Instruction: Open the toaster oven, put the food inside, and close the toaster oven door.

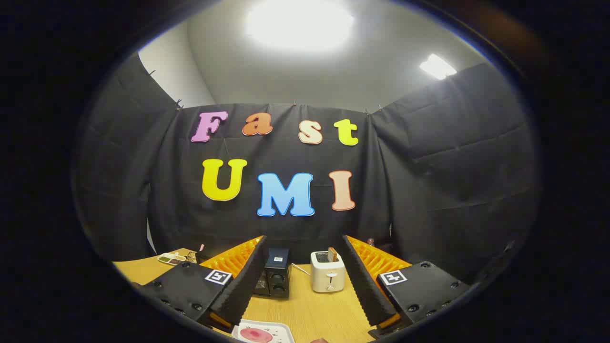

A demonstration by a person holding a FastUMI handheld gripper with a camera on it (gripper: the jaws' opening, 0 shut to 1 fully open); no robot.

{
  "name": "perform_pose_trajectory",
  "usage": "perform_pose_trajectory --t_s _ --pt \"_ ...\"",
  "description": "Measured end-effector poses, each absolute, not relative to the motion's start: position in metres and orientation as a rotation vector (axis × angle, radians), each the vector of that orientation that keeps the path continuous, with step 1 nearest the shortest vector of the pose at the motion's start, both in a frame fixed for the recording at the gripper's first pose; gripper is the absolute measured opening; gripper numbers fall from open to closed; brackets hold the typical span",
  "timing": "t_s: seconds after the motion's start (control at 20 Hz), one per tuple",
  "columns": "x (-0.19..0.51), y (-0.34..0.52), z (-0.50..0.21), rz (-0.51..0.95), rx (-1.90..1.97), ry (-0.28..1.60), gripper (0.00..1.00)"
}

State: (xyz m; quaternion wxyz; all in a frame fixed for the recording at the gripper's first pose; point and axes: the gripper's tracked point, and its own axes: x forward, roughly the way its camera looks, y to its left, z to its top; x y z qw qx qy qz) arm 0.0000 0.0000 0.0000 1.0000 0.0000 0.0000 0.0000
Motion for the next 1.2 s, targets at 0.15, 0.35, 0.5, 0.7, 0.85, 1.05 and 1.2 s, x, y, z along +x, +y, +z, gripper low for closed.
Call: perform_pose_trajectory --t_s 0.15,0.35,0.5,0.7,0.85,1.05,1.2 --pt "-0.0001 0.0011 0.0003 0.000 -0.003 -0.002 0.97" --pt "0.0012 0.0002 0.0025 -0.008 0.010 -0.007 0.97" --pt "0.0019 0.0002 0.0039 -0.011 0.012 -0.008 0.97" --pt "0.0037 0.0040 0.0038 -0.009 0.010 -0.011 0.97" --pt "0.0046 0.0055 0.0060 -0.007 0.011 -0.017 0.97" --pt "0.0067 0.0058 0.0080 -0.006 0.016 -0.022 0.97" --pt "0.0079 0.0050 0.0081 -0.004 0.021 -0.023 0.97"
